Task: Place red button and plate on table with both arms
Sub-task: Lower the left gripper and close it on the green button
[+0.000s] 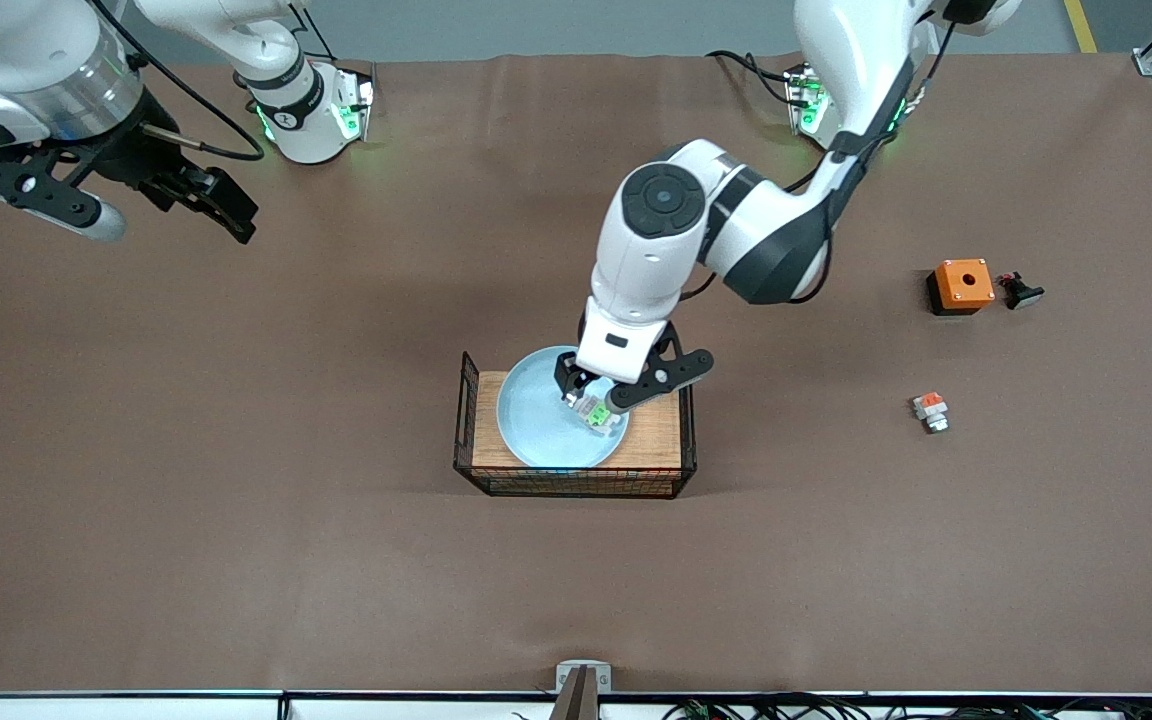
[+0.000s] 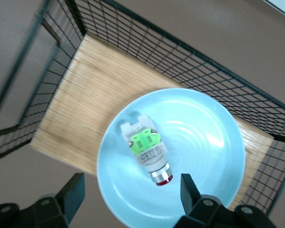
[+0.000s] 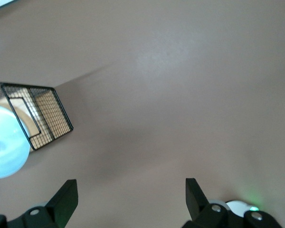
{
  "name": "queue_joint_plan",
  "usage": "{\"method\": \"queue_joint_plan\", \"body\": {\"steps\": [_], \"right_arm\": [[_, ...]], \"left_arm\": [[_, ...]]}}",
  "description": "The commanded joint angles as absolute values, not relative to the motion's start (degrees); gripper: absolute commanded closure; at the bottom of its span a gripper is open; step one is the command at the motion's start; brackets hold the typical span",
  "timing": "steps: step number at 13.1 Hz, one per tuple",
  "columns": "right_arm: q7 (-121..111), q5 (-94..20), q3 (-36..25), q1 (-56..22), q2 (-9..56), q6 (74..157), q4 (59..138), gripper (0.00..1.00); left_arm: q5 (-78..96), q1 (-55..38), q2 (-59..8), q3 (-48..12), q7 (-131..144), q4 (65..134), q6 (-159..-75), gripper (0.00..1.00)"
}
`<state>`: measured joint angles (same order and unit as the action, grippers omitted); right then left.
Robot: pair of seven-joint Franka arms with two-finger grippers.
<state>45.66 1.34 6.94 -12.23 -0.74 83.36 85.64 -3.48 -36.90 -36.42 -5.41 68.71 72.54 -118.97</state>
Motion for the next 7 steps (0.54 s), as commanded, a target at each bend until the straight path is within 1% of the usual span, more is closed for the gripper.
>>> {"method": "queue_joint_plan", "body": {"steps": [1, 3, 7], "right_arm": [[50.71, 0.27, 6.59, -14.15, 0.26, 83.32, 85.96, 0.00], [50.71, -3.06, 6.50, -13.97, 1.31, 83.41, 86.13, 0.00], [50.71, -3.52, 6.50, -15.29, 3.16, 84.37, 86.40, 0.00]], "left_arm": [[-4.39, -39.20, -39.72, -2.99, 70.49, 68.73, -120.05, 0.13], [-4.39, -39.20, -40.95, -2.99, 70.75, 68.64, -121.46, 0.14], [-4.39, -39.29, -42.89, -2.03, 71.19, 68.64, -125.59, 0.15]]}}
